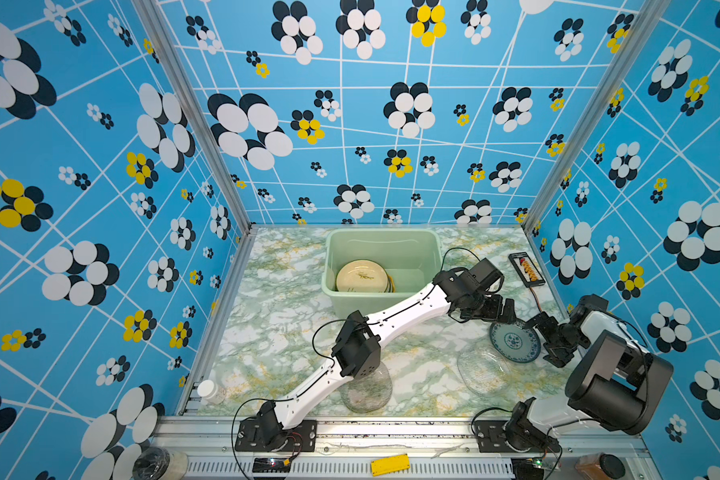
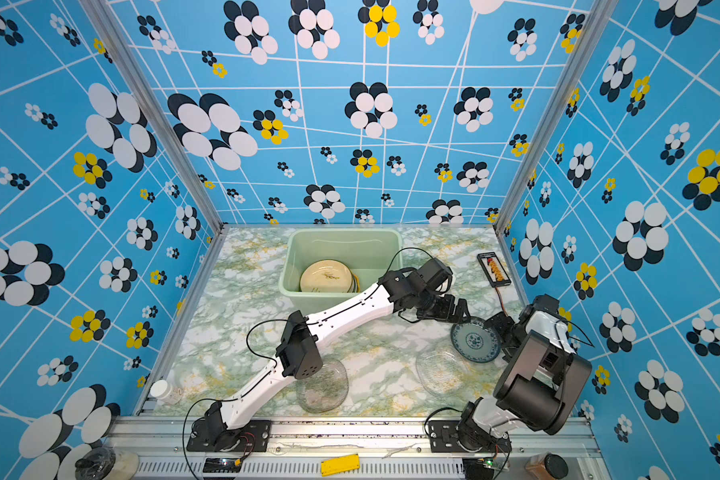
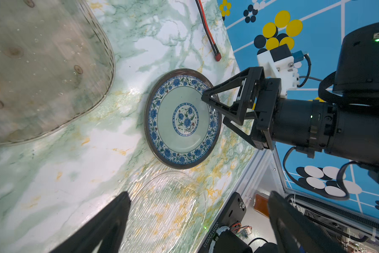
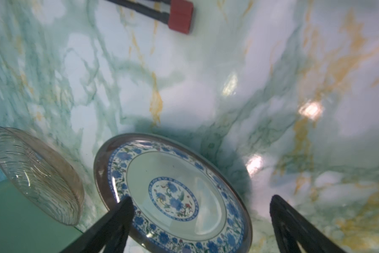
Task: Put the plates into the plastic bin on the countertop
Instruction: 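Lower the right gripper onto the floral plate's rim while the left gripper hovers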
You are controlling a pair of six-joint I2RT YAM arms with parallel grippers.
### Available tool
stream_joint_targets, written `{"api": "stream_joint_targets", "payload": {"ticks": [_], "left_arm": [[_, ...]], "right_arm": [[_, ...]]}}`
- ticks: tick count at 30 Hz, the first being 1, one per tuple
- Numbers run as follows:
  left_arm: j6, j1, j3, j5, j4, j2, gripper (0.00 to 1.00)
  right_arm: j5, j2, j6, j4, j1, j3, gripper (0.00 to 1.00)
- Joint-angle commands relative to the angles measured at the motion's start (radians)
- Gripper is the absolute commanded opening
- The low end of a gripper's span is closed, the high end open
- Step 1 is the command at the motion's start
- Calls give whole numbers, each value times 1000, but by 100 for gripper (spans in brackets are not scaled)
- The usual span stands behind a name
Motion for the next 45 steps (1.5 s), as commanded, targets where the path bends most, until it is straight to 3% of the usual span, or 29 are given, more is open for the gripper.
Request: {"api": "stream_joint_targets", "payload": {"ticks": [1, 8, 12, 17, 22, 28, 34, 45], "left_arm": [[25, 8, 30, -17, -9, 28, 99], [39, 14, 31, -20, -36, 26, 99], [44, 20, 31, -22, -46, 24, 99], [48, 21, 29, -26, -41, 23, 99], [38, 19, 25, -14, -18, 24, 99], [26, 21, 25, 4, 1, 35, 99], [14, 24, 25, 24, 15, 44, 99], [-75, 37, -11, 43, 19, 58, 99]], "right_arm": [[17, 33, -72, -15, 47, 59, 98], [46, 67, -97, -31, 111, 100, 98], [157, 11, -73, -56, 108, 100, 99], [241, -31, -11, -93, 36, 102, 99], [254, -8, -2, -109, -34, 86, 99], [190, 45, -38, -85, -38, 71, 99], [41, 92, -58, -31, -36, 53, 99], [-104, 132, -106, 17, 108, 38, 95]]}}
